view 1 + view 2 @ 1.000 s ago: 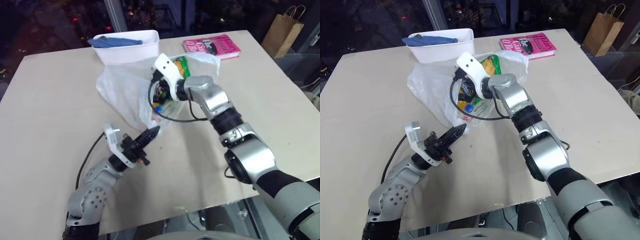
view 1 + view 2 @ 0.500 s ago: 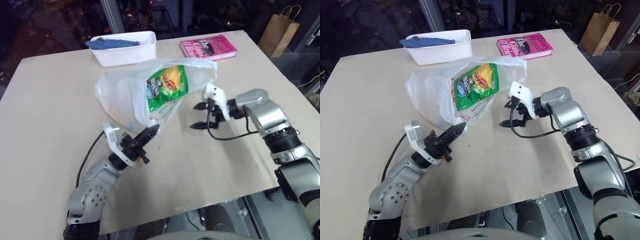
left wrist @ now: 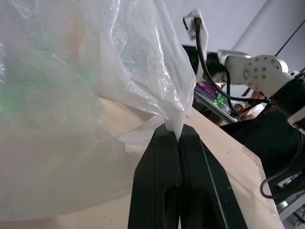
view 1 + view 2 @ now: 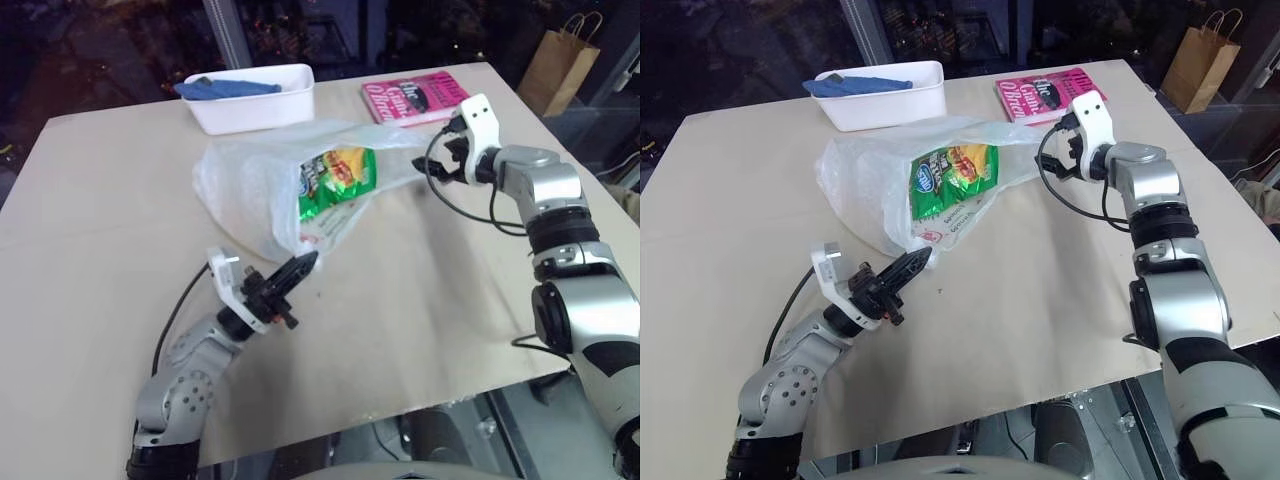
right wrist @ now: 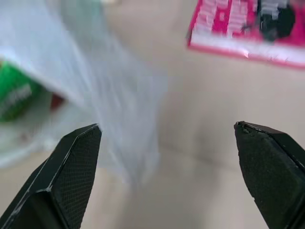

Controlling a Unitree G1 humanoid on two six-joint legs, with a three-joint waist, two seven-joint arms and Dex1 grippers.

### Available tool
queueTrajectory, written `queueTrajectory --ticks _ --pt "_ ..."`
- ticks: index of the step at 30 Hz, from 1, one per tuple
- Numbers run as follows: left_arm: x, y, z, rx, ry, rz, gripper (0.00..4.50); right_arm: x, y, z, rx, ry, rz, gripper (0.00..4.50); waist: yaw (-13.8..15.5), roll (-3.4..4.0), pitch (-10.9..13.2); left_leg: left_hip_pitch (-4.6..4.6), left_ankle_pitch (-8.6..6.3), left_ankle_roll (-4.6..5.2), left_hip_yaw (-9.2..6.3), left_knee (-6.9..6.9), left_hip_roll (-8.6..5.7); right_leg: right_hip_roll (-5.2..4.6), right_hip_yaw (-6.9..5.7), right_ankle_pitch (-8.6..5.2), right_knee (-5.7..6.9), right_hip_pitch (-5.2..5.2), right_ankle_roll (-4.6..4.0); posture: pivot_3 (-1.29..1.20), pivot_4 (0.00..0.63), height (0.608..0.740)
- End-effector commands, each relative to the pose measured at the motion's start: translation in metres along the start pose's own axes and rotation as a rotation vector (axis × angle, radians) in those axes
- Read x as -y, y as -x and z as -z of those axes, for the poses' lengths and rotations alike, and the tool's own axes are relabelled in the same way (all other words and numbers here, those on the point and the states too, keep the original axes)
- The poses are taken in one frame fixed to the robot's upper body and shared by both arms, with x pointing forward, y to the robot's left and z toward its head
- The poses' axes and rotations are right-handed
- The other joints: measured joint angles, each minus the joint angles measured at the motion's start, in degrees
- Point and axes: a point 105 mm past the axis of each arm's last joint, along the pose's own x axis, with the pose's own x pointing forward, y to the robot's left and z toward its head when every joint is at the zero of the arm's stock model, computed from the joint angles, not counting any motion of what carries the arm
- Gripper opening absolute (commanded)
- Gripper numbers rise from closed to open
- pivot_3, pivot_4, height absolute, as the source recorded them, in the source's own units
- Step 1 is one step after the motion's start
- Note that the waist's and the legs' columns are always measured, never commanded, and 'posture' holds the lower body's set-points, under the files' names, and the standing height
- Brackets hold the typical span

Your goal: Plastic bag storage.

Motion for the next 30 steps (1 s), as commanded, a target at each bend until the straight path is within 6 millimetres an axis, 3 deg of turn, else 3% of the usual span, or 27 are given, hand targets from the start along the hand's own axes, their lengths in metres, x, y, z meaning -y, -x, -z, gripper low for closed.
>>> queueTrajectory --ticks 1,5,6,10,14,16,19,23,27,30 --pt "0.004 0.001 -0.007 0.019 -0.031 0.015 0.00 -0.012 0.002 -0.027 0.085 0.028 -0.072 3.95 0.0 0.00 0.0 0.00 0.00 0.00 0.00 0.00 0.01 0.01 0.00 0.00 0.00 0.01 0.00 0.00 0.150 0.740" --pt "0.003 0.001 -0.010 0.018 -0.046 0.010 0.00 -0.006 0.007 -0.020 0.045 0.081 -0.064 2.62 0.1 0.00 0.0 0.00 0.00 0.00 -0.01 0.01 0.00 0.00 -0.01 0.00 0.01 0.01 0.00 0.00 0.150 0.740" --pt "0.003 0.000 -0.012 0.020 -0.055 0.013 0.00 -0.005 0.010 -0.021 0.045 0.095 -0.064 1.96 0.1 0.00 0.0 -0.01 0.00 0.00 -0.02 0.01 0.00 0.00 -0.01 0.00 0.01 0.00 0.00 0.00 0.150 0.740" --pt "-0.001 -0.006 -0.033 0.070 -0.080 0.006 0.00 -0.008 0.021 -0.030 0.052 0.114 -0.094 0.11 0.1 0.00 0.0 -0.03 0.00 0.00 -0.03 0.01 0.00 0.00 -0.03 0.00 0.01 -0.01 0.00 0.00 0.150 0.740" --pt "-0.003 -0.012 -0.051 0.086 -0.124 0.014 0.00 -0.015 0.036 -0.034 0.045 0.125 -0.146 0.04 0.1 0.00 0.0 -0.01 0.00 0.00 -0.04 0.02 0.02 0.01 -0.04 0.00 0.03 -0.01 0.00 0.00 0.150 0.740" --pt "-0.002 -0.020 -0.075 0.127 -0.168 0.028 0.00 -0.023 0.051 -0.053 0.113 0.056 -0.214 0.04 0.1 0.00 0.0 -0.02 0.00 0.01 -0.02 0.02 0.02 0.01 -0.02 0.00 0.02 -0.01 0.00 0.00 0.150 0.740" --pt "0.005 -0.038 -0.147 0.308 -0.290 0.059 0.00 -0.018 0.085 -0.124 0.419 -0.178 -0.291 0.04 0.3 -0.05 0.1 -0.05 0.00 0.01 -0.01 0.02 0.01 0.00 -0.01 0.00 0.01 -0.04 0.01 0.00 0.150 0.740" --pt "-0.004 -0.051 -0.247 0.545 -0.426 -0.036 0.00 0.015 0.122 -0.183 0.735 -0.422 -0.238 0.04 1.2 -0.06 0.3 -0.70 0.08 -0.13 -0.61 0.52 -0.09 0.01 -0.65 0.08 0.11 -0.27 -0.07 0.00 0.150 0.740" --pt "-0.023 -0.054 -0.284 0.592 -0.450 -0.108 0.00 0.030 0.129 -0.191 0.805 -0.505 -0.204 0.04 1.3 -0.16 0.1 -0.54 0.03 -0.05 -0.55 0.28 -0.23 -0.04 -0.80 0.06 -0.03 -0.11 -0.08 0.00 0.150 0.740" --pt "-0.036 -0.059 -0.285 0.540 -0.483 -0.124 0.00 0.034 0.122 -0.179 0.755 -0.515 -0.171 0.04 0.8 -0.15 0.2 -0.59 0.02 0.00 -0.41 0.22 -0.30 -0.12 -0.77 0.06 0.00 -0.18 -0.07 0.00 0.150 0.740"
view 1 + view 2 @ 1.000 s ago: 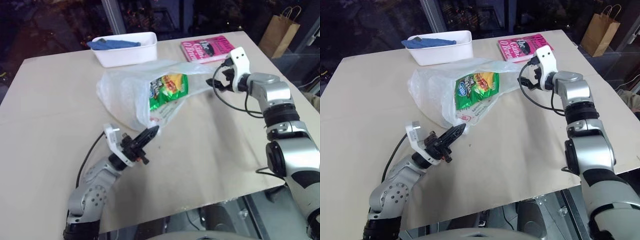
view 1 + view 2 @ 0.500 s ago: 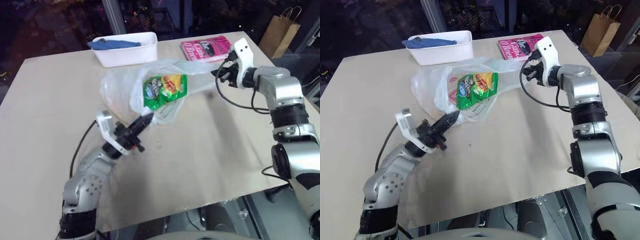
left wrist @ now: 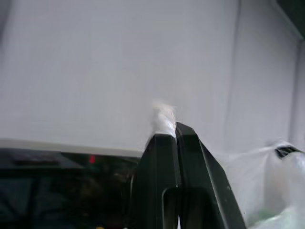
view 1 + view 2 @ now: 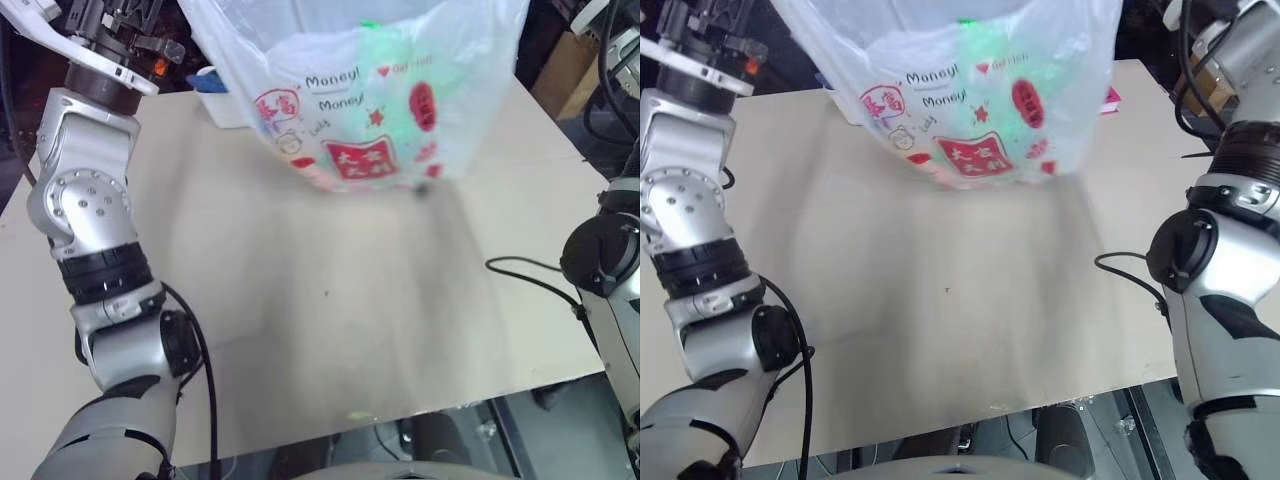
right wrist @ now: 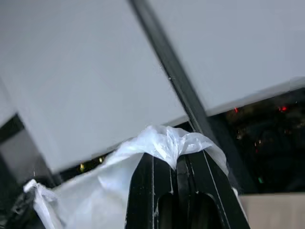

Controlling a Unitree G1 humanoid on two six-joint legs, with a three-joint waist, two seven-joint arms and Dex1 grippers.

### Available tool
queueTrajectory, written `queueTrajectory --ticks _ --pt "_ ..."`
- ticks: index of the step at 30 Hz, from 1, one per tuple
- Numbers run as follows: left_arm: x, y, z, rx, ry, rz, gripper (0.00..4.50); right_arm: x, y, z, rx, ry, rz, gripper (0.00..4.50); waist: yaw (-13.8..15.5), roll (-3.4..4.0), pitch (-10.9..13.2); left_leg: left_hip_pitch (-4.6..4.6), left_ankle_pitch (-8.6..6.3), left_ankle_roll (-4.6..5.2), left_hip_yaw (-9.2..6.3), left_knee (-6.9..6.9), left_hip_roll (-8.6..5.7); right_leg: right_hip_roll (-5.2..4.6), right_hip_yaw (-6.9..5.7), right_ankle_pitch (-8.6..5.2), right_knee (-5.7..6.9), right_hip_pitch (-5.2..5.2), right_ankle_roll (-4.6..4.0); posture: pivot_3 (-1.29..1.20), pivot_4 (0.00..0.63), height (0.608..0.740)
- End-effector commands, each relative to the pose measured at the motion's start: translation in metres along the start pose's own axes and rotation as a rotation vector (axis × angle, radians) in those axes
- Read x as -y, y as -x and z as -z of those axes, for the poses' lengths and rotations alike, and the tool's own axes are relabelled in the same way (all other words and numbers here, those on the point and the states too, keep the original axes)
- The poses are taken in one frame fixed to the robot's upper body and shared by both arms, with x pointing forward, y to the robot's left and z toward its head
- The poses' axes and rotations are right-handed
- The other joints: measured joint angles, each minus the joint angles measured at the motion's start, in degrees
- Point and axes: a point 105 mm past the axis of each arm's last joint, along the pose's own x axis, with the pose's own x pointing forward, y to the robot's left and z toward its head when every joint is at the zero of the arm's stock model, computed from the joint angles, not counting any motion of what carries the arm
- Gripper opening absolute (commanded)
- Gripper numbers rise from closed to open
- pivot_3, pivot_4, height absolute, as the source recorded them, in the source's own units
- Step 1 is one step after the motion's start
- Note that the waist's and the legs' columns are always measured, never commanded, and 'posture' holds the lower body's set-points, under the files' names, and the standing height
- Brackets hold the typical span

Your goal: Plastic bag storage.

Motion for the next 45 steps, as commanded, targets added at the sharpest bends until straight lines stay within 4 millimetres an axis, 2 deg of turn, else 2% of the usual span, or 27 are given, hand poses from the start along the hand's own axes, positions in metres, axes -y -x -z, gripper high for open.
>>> queueTrajectory --ticks 1,8,13,16,17,18,19,20,21,23,26,27,29,31,34,38,42,45 --pt "-0.015 0.000 -0.007 -0.008 -0.076 -0.011 0.00 0.009 0.009 -0.008 0.026 0.027 0.049 0.04 -0.6 0.01 0.0 -0.06 0.00 0.00 -0.01 -0.01 0.00 0.00 -0.02 0.00 0.00 -0.05 0.00 0.00 0.150 0.740" --pt "-0.018 0.007 0.015 -0.084 -0.086 0.009 0.00 0.017 0.015 -0.001 -0.003 0.044 0.082 0.04 -2.7 0.00 0.1 -0.16 0.01 -0.02 0.05 -0.21 0.09 -0.01 0.07 0.00 0.02 -0.36 0.00 0.00 0.150 0.740" --pt "-0.017 0.005 0.002 -0.032 -0.083 0.012 0.00 0.006 0.016 -0.014 0.046 0.033 0.028 0.04 -2.7 0.00 0.1 -0.13 0.01 -0.02 0.10 -0.15 0.13 0.00 0.15 0.00 0.12 -0.38 0.00 0.00 0.150 0.740" --pt "-0.016 0.011 0.006 -0.058 -0.087 0.024 0.00 0.009 0.021 0.000 -0.031 0.055 0.026 0.04 -2.5 0.00 0.1 -0.13 0.01 -0.02 0.10 -0.09 0.13 -0.01 0.15 0.00 0.15 -0.38 0.01 0.00 0.150 0.740" --pt "-0.017 0.015 0.010 -0.074 -0.088 0.025 0.56 0.010 0.024 0.006 -0.067 0.062 0.022 0.00 -2.5 0.00 0.1 -0.13 0.01 -0.02 0.10 -0.09 0.13 -0.01 0.15 0.00 0.15 -0.37 0.01 0.00 0.150 0.740" --pt "-0.017 0.019 0.014 -0.093 -0.086 0.026 0.69 0.011 0.027 0.013 -0.103 0.070 0.016 0.00 -2.5 0.00 0.1 -0.13 0.01 -0.02 0.09 -0.09 0.13 -0.01 0.15 0.00 0.15 -0.37 0.01 0.00 0.150 0.740" --pt "-0.017 0.025 0.019 -0.120 -0.080 0.030 1.22 0.010 0.033 0.022 -0.151 0.072 -0.005 0.59 -2.5 0.01 0.1 -0.13 0.01 -0.01 0.09 -0.10 0.18 -0.01 0.15 0.00 0.14 -0.37 0.01 0.00 0.150 0.740" --pt "-0.017 0.034 0.026 -0.155 -0.074 0.030 1.60 0.010 0.041 0.032 -0.203 0.081 -0.026 0.84 -2.5 0.01 0.1 -0.13 0.01 -0.01 0.10 -0.11 0.19 -0.01 0.15 0.00 0.13 -0.36 0.01 0.00 0.150 0.740" --pt "-0.018 0.043 0.032 -0.187 -0.071 0.030 2.19 0.011 0.048 0.040 -0.246 0.086 -0.035 1.41 -2.6 0.02 0.1 -0.12 0.01 -0.01 0.11 -0.13 0.20 -0.01 0.16 0.00 0.12 -0.36 0.01 0.00 0.150 0.740" --pt "-0.020 0.057 0.040 -0.233 -0.073 0.022 2.95 0.012 0.061 0.052 -0.312 0.103 -0.047 2.22 -2.6 0.02 0.1 -0.11 0.01 -0.01 0.12 -0.13 0.22 -0.01 0.17 0.00 0.14 -0.37 0.01 0.00 0.150 0.740" --pt "-0.025 0.086 0.052 -0.310 -0.065 -0.013 4.46 0.002 0.089 0.069 -0.415 0.123 -0.151 3.81 -2.5 0.02 0.1 -0.13 0.01 -0.01 0.12 -0.02 0.22 0.00 0.17 0.00 0.14 -0.38 0.01 0.00 0.150 0.740" --pt "-0.028 0.101 0.057 -0.347 -0.052 -0.036 4.50 0.000 0.101 0.072 -0.438 0.110 -0.179 4.25 -2.5 0.02 0.1 -0.12 0.01 -0.01 0.11 0.02 0.24 0.00 0.17 0.00 0.13 -0.37 0.01 0.00 0.150 0.740" --pt "-0.028 0.131 0.064 -0.418 -0.039 -0.081 4.50 0.001 0.122 0.075 -0.472 0.066 -0.184 4.39 -2.5 0.02 0.0 -0.11 0.00 0.00 0.12 0.06 0.24 0.00 0.18 0.00 0.10 -0.36 0.01 0.00 0.150 0.740" --pt "-0.016 0.156 0.071 -0.504 -0.005 -0.065 4.50 0.008 0.139 0.088 -0.532 0.058 -0.150 4.39 -2.5 0.01 0.0 -0.04 -0.02 0.03 0.18 0.05 0.31 0.00 0.25 0.00 0.12 -0.30 0.01 0.00 0.150 0.740" --pt "0.006 0.188 0.079 -0.624 0.054 -0.054 4.50 0.019 0.162 0.120 -0.652 0.076 -0.088 4.39 -2.1 -0.01 0.0 0.02 -0.03 0.04 0.22 0.13 0.35 0.00 0.30 0.00 0.12 -0.28 0.01 0.00 0.150 0.740" --pt "0.026 0.245 0.094 -0.794 0.051 -0.140 4.50 0.036 0.194 0.160 -0.699 0.212 -0.007 4.39 -0.8 0.03 0.0 0.29 -0.17 0.27 0.22 0.34 0.46 0.06 0.25 0.02 0.27 0.06 -0.01 0.00 0.150 0.740" --pt "0.038 0.276 0.102 -0.873 -0.004 -0.209 4.50 0.045 0.229 0.181 -0.761 0.365 -0.008 4.39 0.0 0.08 0.0 0.86 -0.24 0.35 0.34 0.27 0.48 0.06 0.29 0.02 0.11 0.66 -0.01 0.00 0.150 0.740" --pt "0.048 0.291 0.107 -0.911 -0.069 -0.197 4.50 0.050 0.249 0.182 -0.765 0.401 0.003 4.39 0.7 0.08 0.0 0.92 -0.22 0.34 0.33 0.41 0.49 0.11 0.25 0.02 0.11 0.78 -0.02 0.00 0.150 0.740"
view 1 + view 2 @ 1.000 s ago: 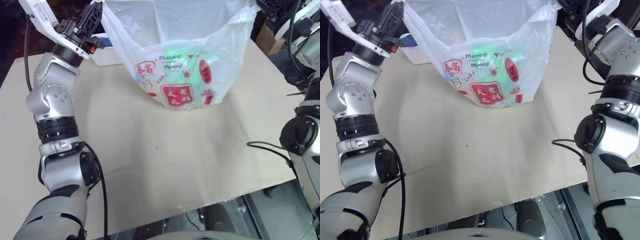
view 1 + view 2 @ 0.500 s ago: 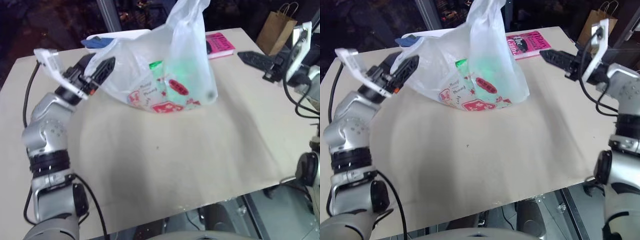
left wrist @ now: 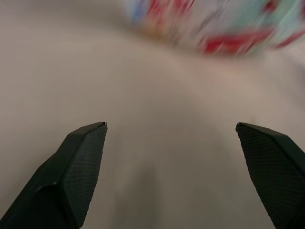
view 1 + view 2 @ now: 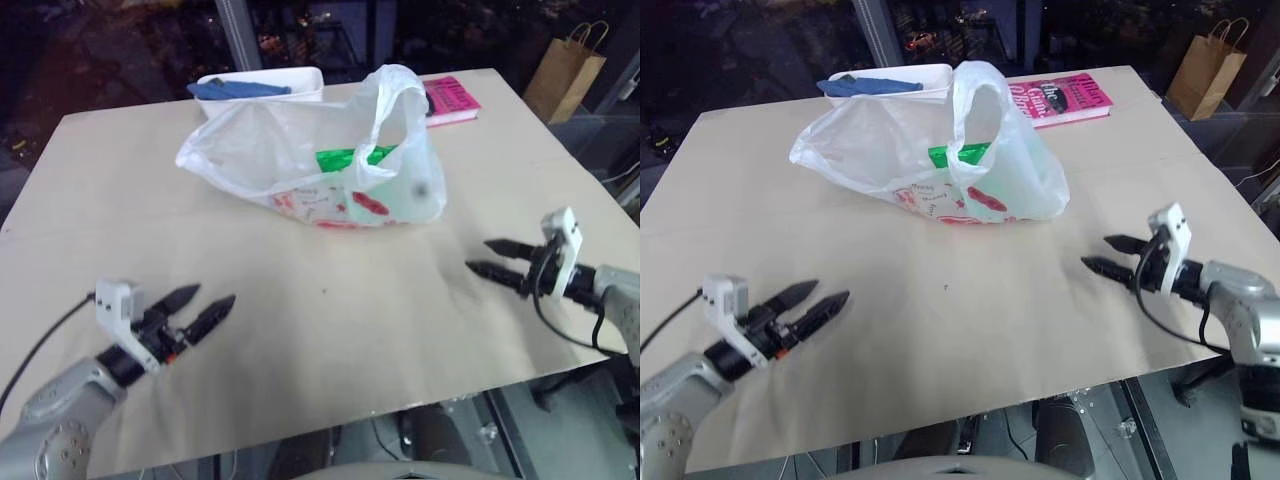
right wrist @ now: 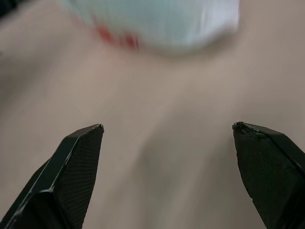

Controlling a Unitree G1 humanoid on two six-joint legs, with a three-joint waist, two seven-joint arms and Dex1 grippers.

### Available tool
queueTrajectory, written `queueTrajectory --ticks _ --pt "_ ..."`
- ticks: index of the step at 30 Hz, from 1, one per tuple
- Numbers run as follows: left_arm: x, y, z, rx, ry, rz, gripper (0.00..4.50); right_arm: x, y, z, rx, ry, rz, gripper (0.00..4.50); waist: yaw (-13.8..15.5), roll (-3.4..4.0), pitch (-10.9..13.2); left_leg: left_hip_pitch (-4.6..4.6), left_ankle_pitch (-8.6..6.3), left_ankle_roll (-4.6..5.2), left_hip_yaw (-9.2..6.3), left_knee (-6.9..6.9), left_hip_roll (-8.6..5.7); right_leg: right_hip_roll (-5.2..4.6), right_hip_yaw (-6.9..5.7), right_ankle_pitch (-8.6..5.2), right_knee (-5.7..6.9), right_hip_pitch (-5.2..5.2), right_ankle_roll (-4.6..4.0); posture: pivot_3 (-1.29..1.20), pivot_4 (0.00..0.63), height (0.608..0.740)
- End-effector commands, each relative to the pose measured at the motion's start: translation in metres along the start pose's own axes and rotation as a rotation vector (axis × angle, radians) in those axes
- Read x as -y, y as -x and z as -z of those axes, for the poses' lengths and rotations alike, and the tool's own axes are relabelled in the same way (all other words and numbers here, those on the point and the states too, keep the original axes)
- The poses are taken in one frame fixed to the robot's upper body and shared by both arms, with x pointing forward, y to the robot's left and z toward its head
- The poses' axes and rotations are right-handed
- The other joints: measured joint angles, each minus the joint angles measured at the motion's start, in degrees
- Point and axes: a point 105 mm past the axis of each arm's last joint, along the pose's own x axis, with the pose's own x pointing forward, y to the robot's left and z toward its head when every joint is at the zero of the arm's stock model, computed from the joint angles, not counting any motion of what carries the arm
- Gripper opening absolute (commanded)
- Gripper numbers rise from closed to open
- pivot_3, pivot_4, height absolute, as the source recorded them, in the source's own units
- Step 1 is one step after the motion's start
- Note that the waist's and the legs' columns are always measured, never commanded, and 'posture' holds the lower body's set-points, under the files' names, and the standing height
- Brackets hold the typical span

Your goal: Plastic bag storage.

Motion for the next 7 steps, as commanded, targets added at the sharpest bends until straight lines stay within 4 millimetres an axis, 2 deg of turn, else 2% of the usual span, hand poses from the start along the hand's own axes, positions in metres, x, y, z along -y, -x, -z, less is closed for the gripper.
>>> queueTrajectory --ticks 1,3,4,7 --pt "0.017 0.003 -0.001 0.019 -0.131 0.011 4.50 0.004 0.017 0.000 0.021 0.119 0.017 4.39 0.1 0.00 0.0 0.23 0.00 0.00 -0.02 0.03 0.02 0.00 -0.04 -0.01 -0.04 0.31 -0.01 0.00 0.150 0.740" --pt "0.019 0.006 0.016 -0.033 -0.180 -0.034 4.50 0.004 0.023 0.014 -0.006 0.126 0.023 4.39 0.1 -0.01 0.0 0.55 -0.01 0.01 -0.01 0.03 0.03 0.00 -0.04 -0.05 -0.11 0.66 -0.04 0.00 0.150 0.740" --pt "0.019 0.006 0.021 -0.054 -0.215 -0.051 4.50 0.004 0.025 0.018 -0.009 0.131 0.034 4.39 0.1 -0.01 0.0 0.99 -0.05 0.06 -0.04 -0.01 0.06 0.01 -0.10 -0.19 -0.23 1.14 -0.19 0.00 0.150 0.740" --pt "0.018 0.004 0.020 -0.030 -0.242 -0.085 4.50 0.005 0.027 0.019 0.027 0.132 0.051 4.39 0.0 -0.03 0.0 1.13 -0.08 0.10 -0.03 -0.06 0.14 0.07 -0.11 -0.34 -0.35 1.33 0.03 0.00 0.150 0.740"
